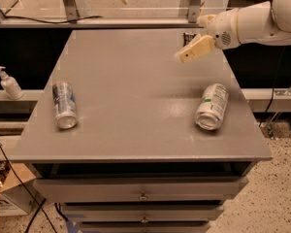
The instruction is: Move rxbar chocolate near redbull can
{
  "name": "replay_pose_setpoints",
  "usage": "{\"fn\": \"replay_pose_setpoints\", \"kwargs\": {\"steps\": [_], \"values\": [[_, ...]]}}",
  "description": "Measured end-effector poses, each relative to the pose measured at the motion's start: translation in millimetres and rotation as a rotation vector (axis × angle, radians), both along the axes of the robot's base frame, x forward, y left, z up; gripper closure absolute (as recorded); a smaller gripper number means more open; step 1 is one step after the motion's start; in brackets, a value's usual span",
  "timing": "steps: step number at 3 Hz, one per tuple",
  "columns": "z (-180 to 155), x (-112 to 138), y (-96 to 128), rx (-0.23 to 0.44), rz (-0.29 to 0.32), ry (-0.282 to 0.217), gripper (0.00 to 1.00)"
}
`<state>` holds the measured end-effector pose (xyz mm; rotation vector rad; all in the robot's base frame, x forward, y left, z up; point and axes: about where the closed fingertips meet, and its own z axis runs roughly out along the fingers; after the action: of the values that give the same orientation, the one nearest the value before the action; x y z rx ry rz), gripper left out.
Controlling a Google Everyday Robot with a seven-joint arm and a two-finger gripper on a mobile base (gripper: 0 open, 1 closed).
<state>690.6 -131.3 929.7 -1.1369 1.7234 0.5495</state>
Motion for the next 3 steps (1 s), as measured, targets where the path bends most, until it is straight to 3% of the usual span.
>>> {"fn": "replay_pose_setpoints", "kwargs": {"steps": [1,2,3], "values": [[2,5,-1,0.007,-0.003,-0.008,0.0],[-4,15,0,0.039,-0.048,-0.014,0.0],[-7,50,8,0.1,-0.108,-0.059,0.0]]}}
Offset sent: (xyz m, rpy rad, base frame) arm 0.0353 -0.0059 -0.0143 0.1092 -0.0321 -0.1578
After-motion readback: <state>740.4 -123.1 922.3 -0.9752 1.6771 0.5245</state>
